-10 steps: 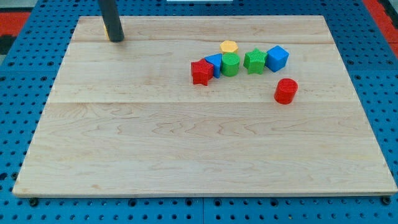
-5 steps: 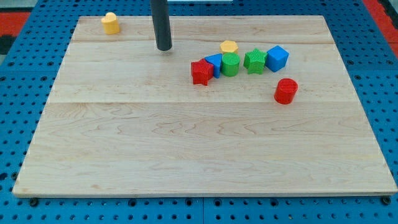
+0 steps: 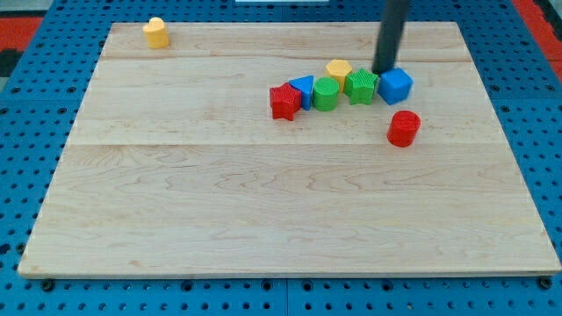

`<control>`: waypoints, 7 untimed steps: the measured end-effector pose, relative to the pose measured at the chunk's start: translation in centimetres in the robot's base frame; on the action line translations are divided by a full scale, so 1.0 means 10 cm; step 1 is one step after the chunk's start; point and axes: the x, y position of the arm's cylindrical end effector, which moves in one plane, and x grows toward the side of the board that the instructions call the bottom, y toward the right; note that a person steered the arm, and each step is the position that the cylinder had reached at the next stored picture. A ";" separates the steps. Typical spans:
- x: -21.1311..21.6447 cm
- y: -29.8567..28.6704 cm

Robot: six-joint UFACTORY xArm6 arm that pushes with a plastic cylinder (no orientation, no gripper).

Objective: Move green circle to the top centre of the board

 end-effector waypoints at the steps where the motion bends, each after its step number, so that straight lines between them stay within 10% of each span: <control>1: 0.35 -0.04; 4: 0.67 -0.88; 7: -0.05 -1.31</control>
